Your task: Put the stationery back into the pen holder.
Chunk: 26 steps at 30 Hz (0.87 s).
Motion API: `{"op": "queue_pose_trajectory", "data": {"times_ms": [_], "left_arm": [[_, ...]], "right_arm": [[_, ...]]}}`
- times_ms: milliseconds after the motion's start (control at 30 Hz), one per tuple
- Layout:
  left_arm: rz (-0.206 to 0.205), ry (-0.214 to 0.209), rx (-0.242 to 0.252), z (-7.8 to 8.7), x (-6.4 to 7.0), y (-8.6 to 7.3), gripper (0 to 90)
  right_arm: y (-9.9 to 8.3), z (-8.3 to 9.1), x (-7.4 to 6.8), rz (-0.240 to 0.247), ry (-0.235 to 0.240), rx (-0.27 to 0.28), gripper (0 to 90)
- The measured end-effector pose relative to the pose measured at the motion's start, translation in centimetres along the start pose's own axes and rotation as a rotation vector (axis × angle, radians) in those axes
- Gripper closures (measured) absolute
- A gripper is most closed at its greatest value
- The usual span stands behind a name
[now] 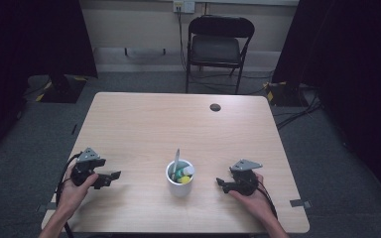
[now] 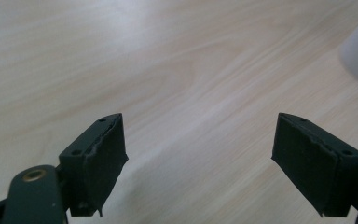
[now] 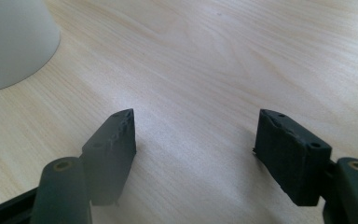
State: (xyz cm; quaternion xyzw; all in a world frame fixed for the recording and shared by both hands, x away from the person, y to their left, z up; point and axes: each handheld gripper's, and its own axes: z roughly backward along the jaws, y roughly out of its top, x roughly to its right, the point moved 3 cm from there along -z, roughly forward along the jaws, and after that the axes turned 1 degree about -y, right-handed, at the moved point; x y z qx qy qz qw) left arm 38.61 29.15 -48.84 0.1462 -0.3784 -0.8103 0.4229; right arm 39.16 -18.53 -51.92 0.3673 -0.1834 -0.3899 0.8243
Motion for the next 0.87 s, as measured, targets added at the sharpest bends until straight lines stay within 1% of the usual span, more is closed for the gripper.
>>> {"op": "queue_pose_trajectory", "data": {"times_ms": [100, 133, 167, 200, 233, 267, 300, 367, 467, 533, 600, 733, 800, 867], "left_arm": [[0.017, 0.012, -0.033, -0.6, -0.4, -0.9, 17.1], [0.013, 0.020, -0.049, -0.8, -0.6, -1.2, 17.1], [0.023, 0.021, -0.068, -1.1, -0.7, -1.5, 17.0], [0.024, 0.036, -0.084, -1.2, -0.9, -1.8, 17.1], [0.038, 0.042, -0.091, -1.4, -1.0, -2.0, 16.6], [0.033, 0.046, -0.085, -1.4, -1.1, -2.1, 15.8], [0.042, 0.045, -0.083, -1.4, -1.2, -2.1, 16.1], [0.049, 0.063, -0.071, -1.4, -1.4, -2.1, 16.1], [0.000, 0.104, -0.056, -1.7, -1.0, -2.4, 14.7], [-0.001, 0.104, -0.032, -1.9, -0.9, -2.6, 10.6], [-0.006, 0.110, -0.019, -2.0, -1.1, -2.8, 7.4], [0.002, 0.110, -0.017, -2.0, -1.0, -2.8, 6.0], [0.009, 0.118, -0.023, -2.1, -1.1, -2.7, 3.9], [0.018, 0.116, -0.023, -2.2, -1.1, -2.7, 2.5]], "right_arm": [[0.0, 0.0, 0.0, 0.000, 0.000, 0.000, 28.5], [0.0, 0.0, 0.0, 0.000, 0.000, 0.000, 28.4], [0.0, 0.0, 0.0, 0.000, 0.000, 0.000, 28.4], [0.0, 0.0, 0.0, 0.000, 0.000, 0.000, 28.4], [0.0, 0.0, 0.0, 0.000, 0.000, 0.000, 28.5], [0.0, 0.0, 0.0, 0.000, 0.000, 0.000, 28.4], [0.0, 0.0, 0.0, -0.001, -0.001, 0.000, 28.4], [0.0, 0.0, 0.0, -0.002, -0.003, 0.000, 28.0], [0.0, 0.0, 0.0, -0.009, -0.009, -0.001, 27.2], [0.0, 0.0, 0.0, -0.009, -0.010, -0.002, 26.2], [0.0, 0.0, 0.0, -0.013, -0.015, -0.003, 25.3], [0.0, 0.0, 0.1, -0.013, -0.019, -0.003, 24.8], [0.0, -0.1, 0.2, -0.015, -0.024, -0.004, 22.5], [0.0, -0.1, 0.2, -0.018, -0.026, -0.009, 20.9]]}}
